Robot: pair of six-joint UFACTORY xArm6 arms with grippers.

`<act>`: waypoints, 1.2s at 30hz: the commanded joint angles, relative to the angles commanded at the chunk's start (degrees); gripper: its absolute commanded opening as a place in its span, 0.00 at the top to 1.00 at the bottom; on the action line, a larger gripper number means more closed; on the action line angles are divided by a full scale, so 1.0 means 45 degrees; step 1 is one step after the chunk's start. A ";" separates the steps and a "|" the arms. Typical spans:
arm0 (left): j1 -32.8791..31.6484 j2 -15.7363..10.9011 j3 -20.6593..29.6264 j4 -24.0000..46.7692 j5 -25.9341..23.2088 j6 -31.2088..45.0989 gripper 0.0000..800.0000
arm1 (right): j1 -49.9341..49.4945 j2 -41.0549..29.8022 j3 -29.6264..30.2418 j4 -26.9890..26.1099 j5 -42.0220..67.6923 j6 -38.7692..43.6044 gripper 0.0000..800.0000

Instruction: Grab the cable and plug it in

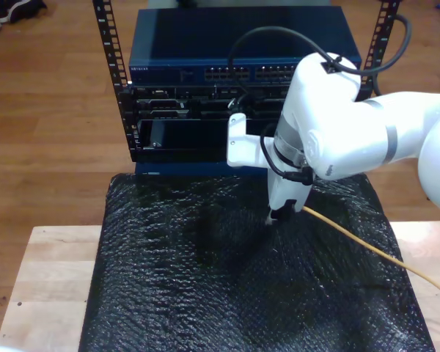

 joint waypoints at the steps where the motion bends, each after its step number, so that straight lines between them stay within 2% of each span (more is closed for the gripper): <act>1: 0.0000 0.0000 0.0000 -0.0020 0.0000 0.0000 0.00 | 0.0039 0.0000 0.0117 0.0000 -0.0234 0.0000 1.00; 7: 0.0000 0.0000 0.0000 0.0000 0.0000 0.0000 0.00 | 0.0156 -0.0117 0.0703 0.0000 -0.2129 -0.0020 1.00; 19: 0.0000 0.0000 0.0000 -0.0020 0.0000 0.0000 0.00 | 0.0254 0.0000 0.0918 -0.0039 -0.4552 -0.0020 1.00; 23: 0.0000 0.0000 0.0000 -0.0020 0.0000 0.0000 0.00 | 0.0274 0.0352 0.0586 -0.0117 -0.5490 -0.0059 1.00; 27: 0.0000 0.0000 0.0000 -0.0020 0.0000 0.0000 0.00 | 0.0293 0.0821 0.0274 -0.0410 -0.5744 0.0078 1.00; 30: 0.0000 0.0000 0.0000 -0.0020 0.0000 0.0000 0.00 | 0.0313 0.0840 0.0449 -0.0703 -0.6974 0.0020 1.00; 34: 0.0000 0.0000 0.0000 -0.0020 0.0000 0.0000 0.00 | 0.0293 0.0840 0.0664 -0.1817 -0.7424 0.0078 1.00; 36: 0.0000 0.0000 0.0000 0.0000 0.0000 0.0000 0.00 | 0.0215 0.0860 0.0703 -0.1954 -0.7580 0.0098 1.00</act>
